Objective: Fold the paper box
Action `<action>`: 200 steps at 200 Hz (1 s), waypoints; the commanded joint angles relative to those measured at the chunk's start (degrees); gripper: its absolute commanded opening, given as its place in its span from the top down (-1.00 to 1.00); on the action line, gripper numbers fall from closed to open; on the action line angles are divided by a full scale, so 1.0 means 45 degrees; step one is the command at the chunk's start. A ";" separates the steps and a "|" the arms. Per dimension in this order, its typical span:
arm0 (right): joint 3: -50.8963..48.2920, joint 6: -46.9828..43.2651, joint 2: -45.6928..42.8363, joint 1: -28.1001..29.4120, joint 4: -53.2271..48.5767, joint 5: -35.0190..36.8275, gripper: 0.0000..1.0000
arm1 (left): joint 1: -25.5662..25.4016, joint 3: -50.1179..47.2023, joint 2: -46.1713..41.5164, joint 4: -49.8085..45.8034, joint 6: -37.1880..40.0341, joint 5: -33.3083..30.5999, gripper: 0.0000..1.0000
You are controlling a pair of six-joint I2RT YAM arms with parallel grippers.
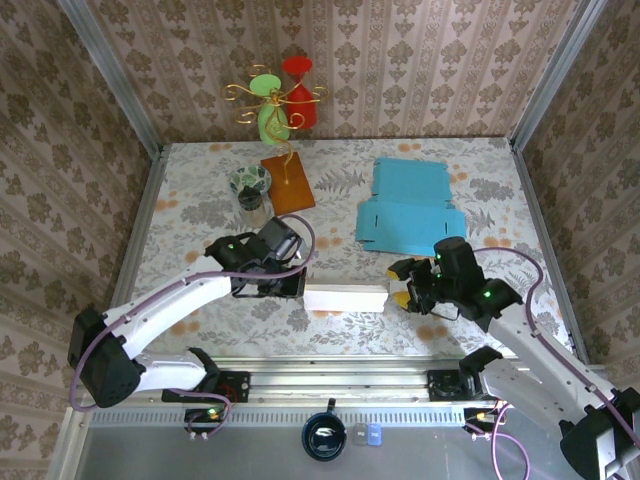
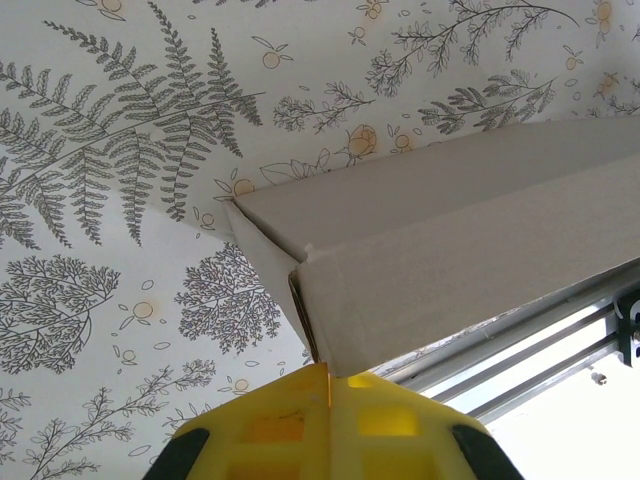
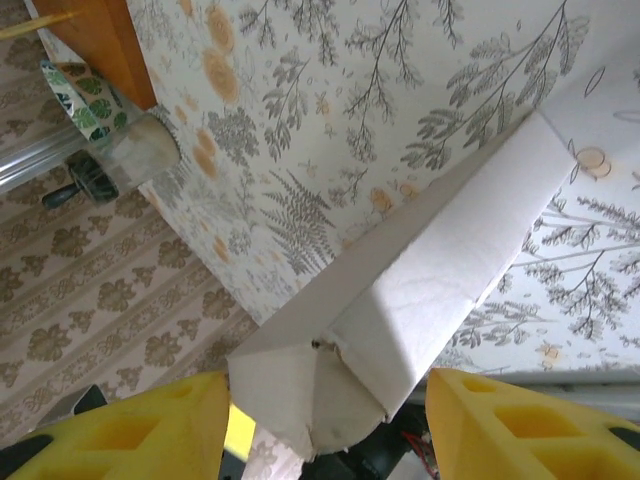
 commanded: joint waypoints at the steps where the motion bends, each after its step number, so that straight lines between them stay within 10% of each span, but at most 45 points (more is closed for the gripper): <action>1: -0.0293 0.0213 -0.0318 0.0054 -0.0216 -0.0704 -0.07 | -0.0163 -0.0208 -0.0138 -0.0190 -0.0407 -0.0311 1.00; 140: -0.1242 0.0607 -0.0401 0.0477 0.0503 -0.0392 0.40 | -0.0426 -0.0382 -0.0340 -0.0205 -0.0939 -0.0570 1.00; 200: -0.1049 -0.0265 0.0216 0.0436 -0.0977 -0.0402 0.51 | -0.0184 -0.0553 -0.1278 -0.0115 -0.2049 -0.0005 0.57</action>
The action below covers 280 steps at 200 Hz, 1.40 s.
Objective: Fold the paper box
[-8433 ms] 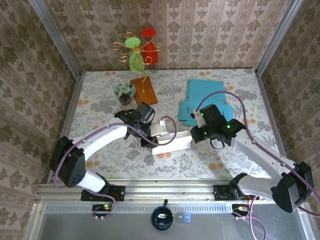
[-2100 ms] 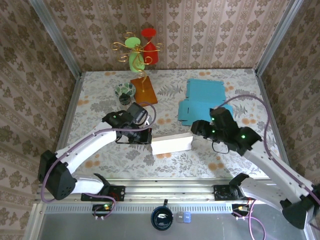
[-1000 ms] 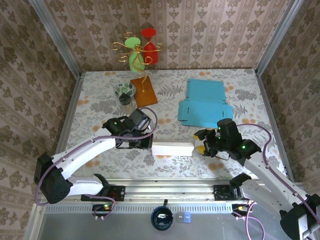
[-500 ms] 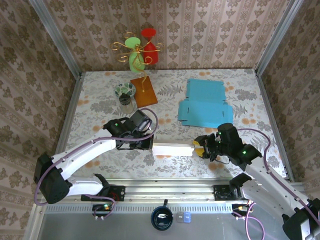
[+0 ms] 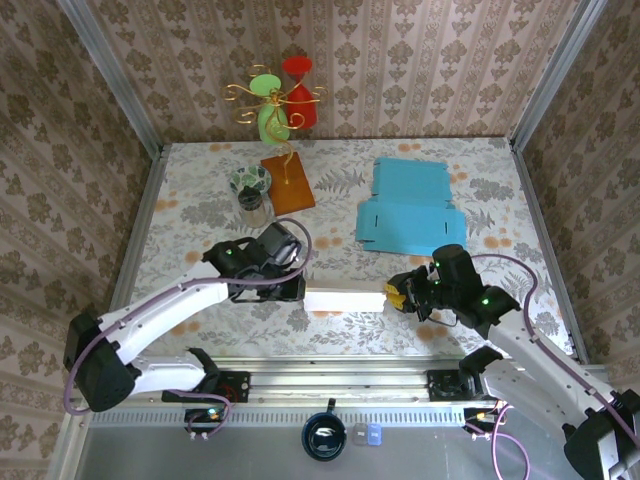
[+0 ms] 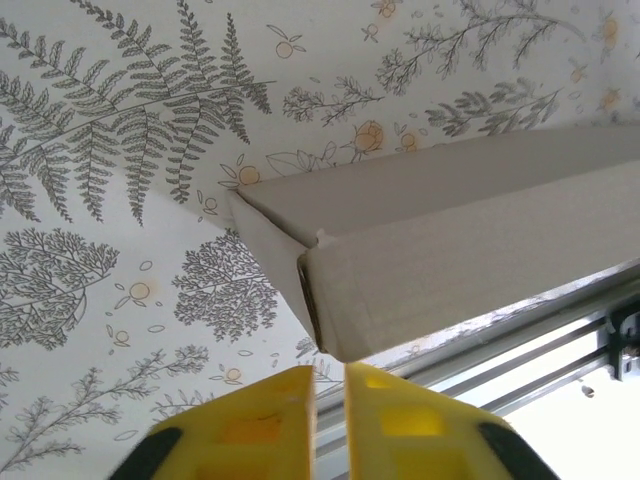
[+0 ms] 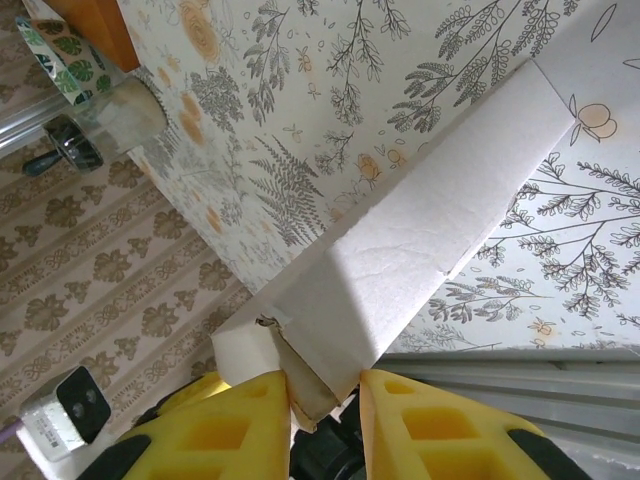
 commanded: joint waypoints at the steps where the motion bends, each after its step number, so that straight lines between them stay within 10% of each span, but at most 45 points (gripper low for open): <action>1: -0.0110 -0.0499 0.0460 0.0072 -0.1785 0.0118 0.51 | 0.0162 -0.0249 -0.0726 -0.0150 -0.0900 0.0406 0.56; 78: 0.0262 -0.0919 0.1096 0.0062 -0.2586 0.0315 0.54 | 0.2185 -0.1416 -0.1850 0.1309 -0.3229 0.2485 0.18; 280: 0.0318 -0.0921 0.1372 0.0101 -0.2692 0.0591 0.56 | 0.2654 -0.3189 -0.1165 0.2646 -0.3330 0.3222 0.40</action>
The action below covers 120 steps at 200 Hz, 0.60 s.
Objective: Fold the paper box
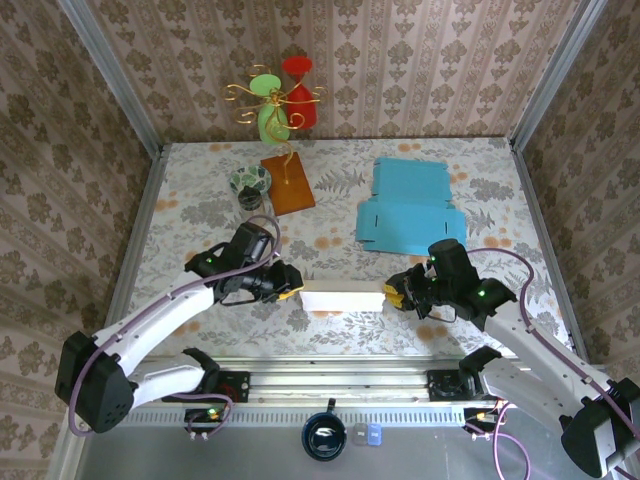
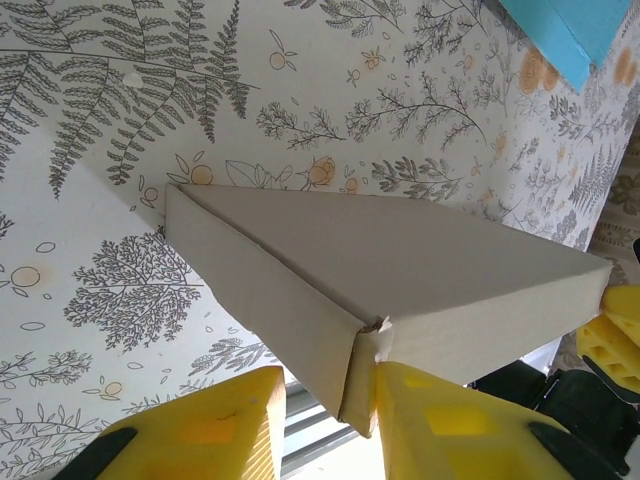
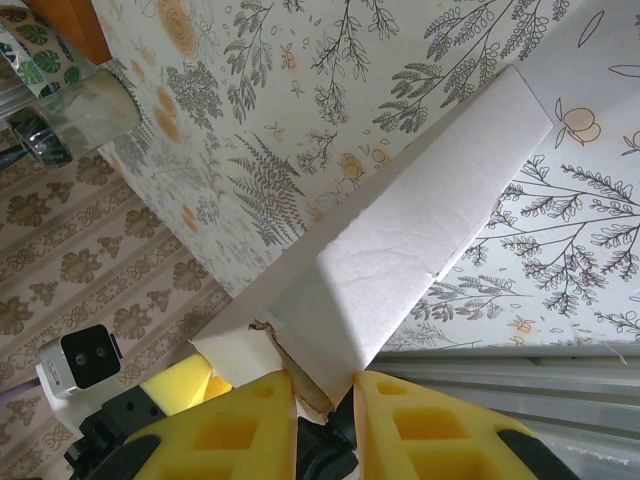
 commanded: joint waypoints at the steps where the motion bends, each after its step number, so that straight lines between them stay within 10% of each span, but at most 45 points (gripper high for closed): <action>1: -0.0356 -0.0240 0.0519 0.0101 -0.1980 0.0640 0.56 | 0.0065 -0.0558 -0.0019 -0.0559 0.0003 -0.0163 0.40; 120: -0.0882 0.0375 0.0982 0.0101 -0.2421 0.0658 0.73 | 0.0147 -0.2328 -0.0732 0.0163 -0.0130 -0.0496 0.69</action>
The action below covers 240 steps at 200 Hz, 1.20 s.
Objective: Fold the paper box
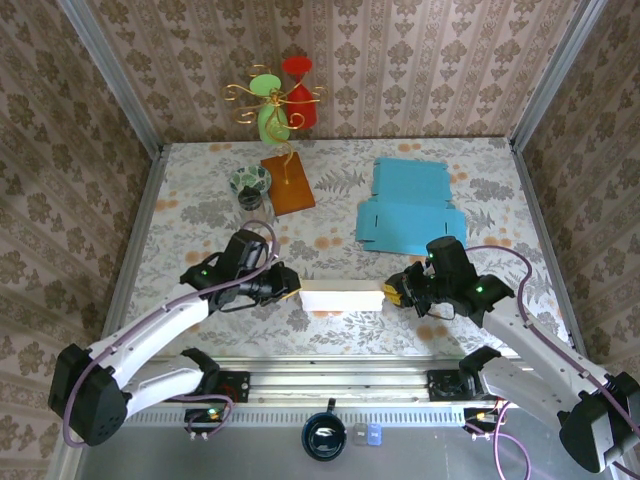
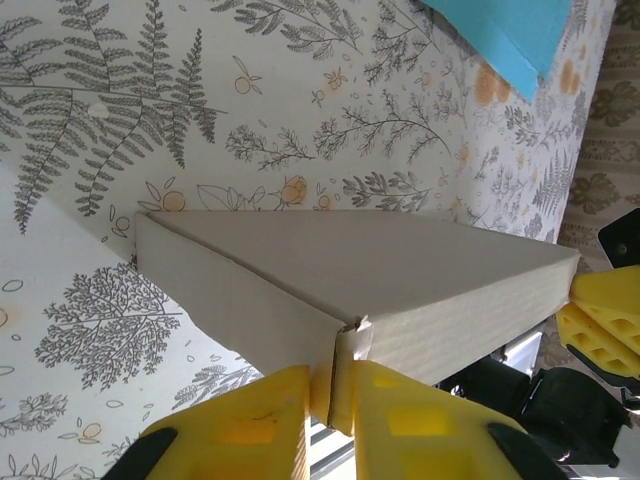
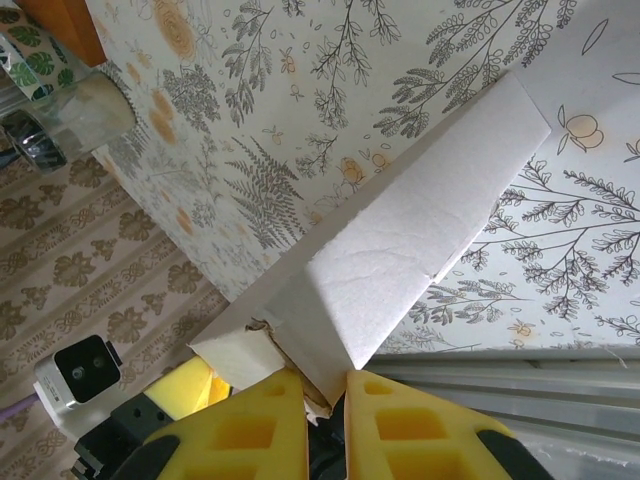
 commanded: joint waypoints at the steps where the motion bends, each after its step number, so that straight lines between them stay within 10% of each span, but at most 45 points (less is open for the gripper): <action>1: -0.1139 0.0531 0.0514 0.0111 -0.2316 0.0659 0.73 | 0.0140 -0.0972 0.0278 -0.1566 -0.0110 -0.0535 0.69; 82: -0.1465 0.1724 0.0280 0.0113 -0.1603 0.0509 0.85 | 0.0563 -0.1387 0.0634 -0.0639 -0.0047 -0.0002 0.98; 160: -0.0390 0.4586 -0.1315 0.0125 -0.1101 0.1290 -0.55 | 0.0494 -0.0998 0.0478 -0.0834 0.0251 -0.0317 0.98; 240: -0.0673 0.6096 0.1079 0.0111 0.2655 0.0992 -0.59 | 0.0387 -0.0849 0.0535 -0.0760 0.0359 -0.0491 0.98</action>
